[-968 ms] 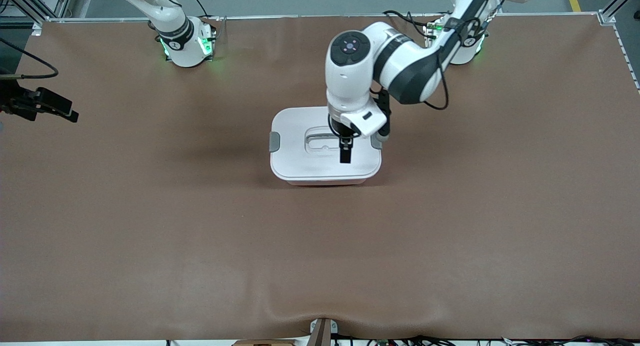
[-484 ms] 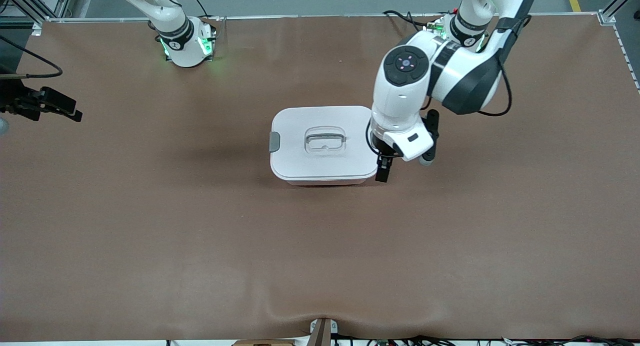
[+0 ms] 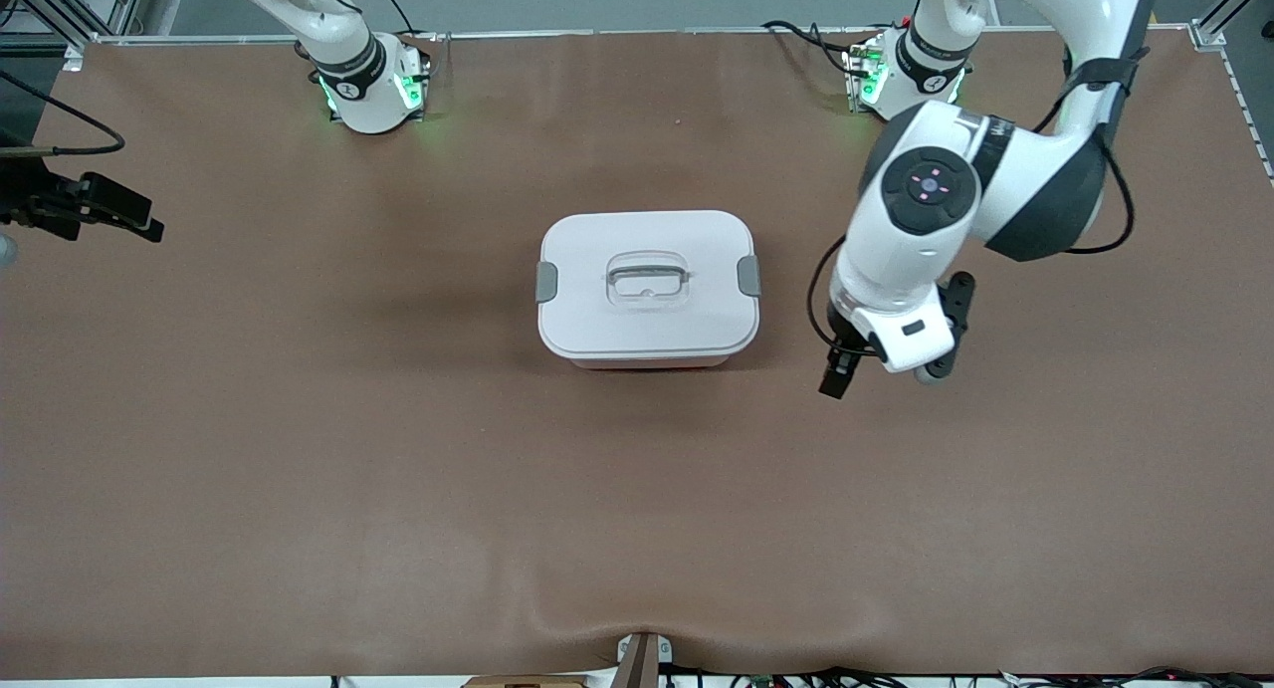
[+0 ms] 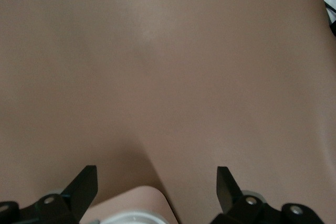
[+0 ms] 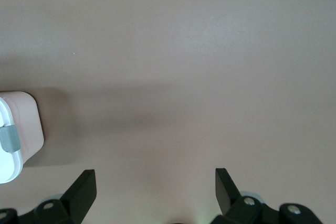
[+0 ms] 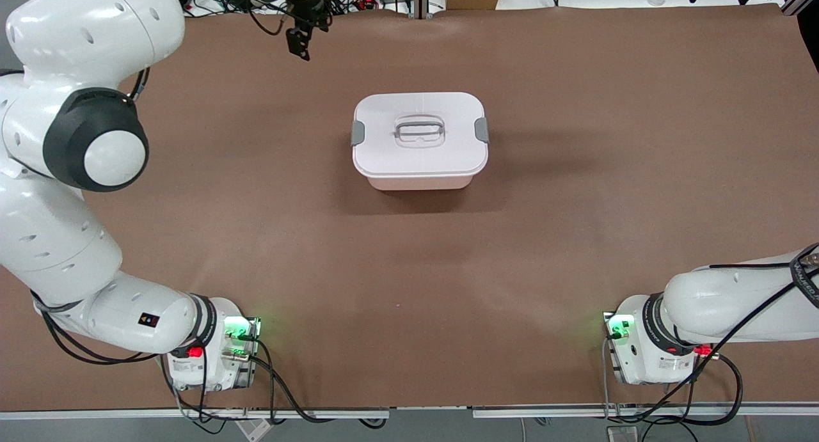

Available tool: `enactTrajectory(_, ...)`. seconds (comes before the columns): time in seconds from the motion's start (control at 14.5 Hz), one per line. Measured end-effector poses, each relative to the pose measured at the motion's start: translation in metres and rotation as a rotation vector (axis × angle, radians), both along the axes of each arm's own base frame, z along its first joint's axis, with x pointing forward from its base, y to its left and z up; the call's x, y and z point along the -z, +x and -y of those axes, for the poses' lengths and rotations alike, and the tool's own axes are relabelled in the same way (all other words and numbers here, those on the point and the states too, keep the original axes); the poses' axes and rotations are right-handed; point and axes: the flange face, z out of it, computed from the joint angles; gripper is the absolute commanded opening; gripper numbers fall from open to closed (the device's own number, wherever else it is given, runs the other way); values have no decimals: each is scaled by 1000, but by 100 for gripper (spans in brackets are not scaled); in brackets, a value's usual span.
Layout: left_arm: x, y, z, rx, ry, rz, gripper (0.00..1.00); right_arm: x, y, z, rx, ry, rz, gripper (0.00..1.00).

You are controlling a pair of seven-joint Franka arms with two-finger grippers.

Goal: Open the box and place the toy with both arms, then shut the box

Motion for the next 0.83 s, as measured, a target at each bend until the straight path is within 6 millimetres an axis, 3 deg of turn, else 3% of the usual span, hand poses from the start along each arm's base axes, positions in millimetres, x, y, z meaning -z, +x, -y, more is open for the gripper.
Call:
enactTrajectory(0.48,-9,31,-94,202,22,-42,100,0,0,0,-1,0,1,100)
enactTrajectory(0.83,-33,34,-137,313,-6,-40,100,0,0,-1,-1,0,2,100)
